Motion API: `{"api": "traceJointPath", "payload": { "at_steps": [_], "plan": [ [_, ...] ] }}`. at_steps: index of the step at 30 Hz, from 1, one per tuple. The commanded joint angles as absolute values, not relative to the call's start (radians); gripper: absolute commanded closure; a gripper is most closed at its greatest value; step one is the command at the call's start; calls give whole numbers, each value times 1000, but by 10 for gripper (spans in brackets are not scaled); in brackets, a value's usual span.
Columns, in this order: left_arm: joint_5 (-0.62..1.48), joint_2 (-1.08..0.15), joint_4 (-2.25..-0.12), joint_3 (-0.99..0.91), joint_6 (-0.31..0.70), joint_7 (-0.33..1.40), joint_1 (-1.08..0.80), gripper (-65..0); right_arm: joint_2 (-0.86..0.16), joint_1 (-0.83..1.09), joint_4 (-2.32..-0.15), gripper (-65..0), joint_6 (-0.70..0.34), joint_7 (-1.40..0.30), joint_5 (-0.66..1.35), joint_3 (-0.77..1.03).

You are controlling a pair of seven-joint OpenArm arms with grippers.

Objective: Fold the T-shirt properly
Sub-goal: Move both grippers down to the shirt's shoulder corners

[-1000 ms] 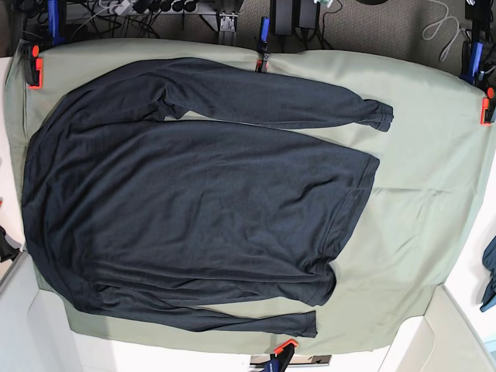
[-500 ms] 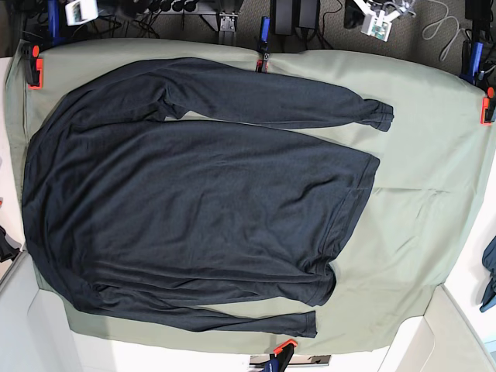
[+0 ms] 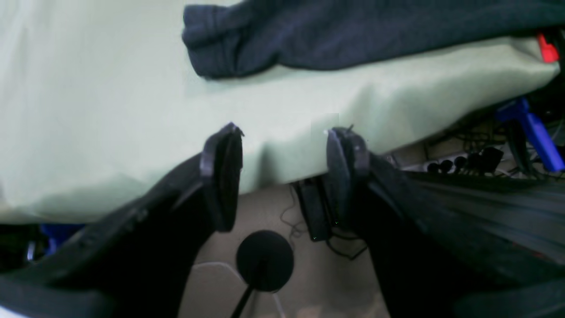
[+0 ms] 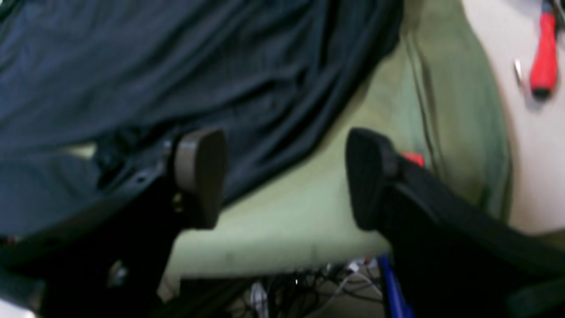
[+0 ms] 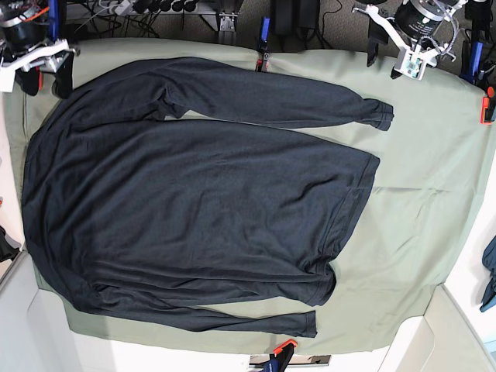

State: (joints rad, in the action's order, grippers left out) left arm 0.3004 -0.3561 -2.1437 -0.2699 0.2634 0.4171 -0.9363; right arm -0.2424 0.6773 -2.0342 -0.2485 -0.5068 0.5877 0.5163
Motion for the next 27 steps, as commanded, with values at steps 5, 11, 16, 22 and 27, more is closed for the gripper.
{"api": "traceJointPath", "payload": {
  "at_steps": [5, 11, 16, 22, 27],
  "plan": [
    [307, -369, -2160, -275, 228, 400, -945, -337, -252, 566, -1909, -422, -239, -499, 586, 523],
    [284, -369, -2160, -275, 130, 393, -945, -337, -252, 437, -1727, -422, -242, -525, 576, 522],
    [266, -368, -2160, -275, 123, 394, -945, -337, -252, 387, -1699, -422, -265, -543, 576, 522],
    [273, -369, -2156, -275, 124, 471, -904, -337, -252, 345, -1699, -422, -265, -570, 576, 519],
    [273, -369, -2141, -275, 142, 479, -894, -337, -252, 341, -1699, -422, -265, -579, 576, 517]
  ]
}}
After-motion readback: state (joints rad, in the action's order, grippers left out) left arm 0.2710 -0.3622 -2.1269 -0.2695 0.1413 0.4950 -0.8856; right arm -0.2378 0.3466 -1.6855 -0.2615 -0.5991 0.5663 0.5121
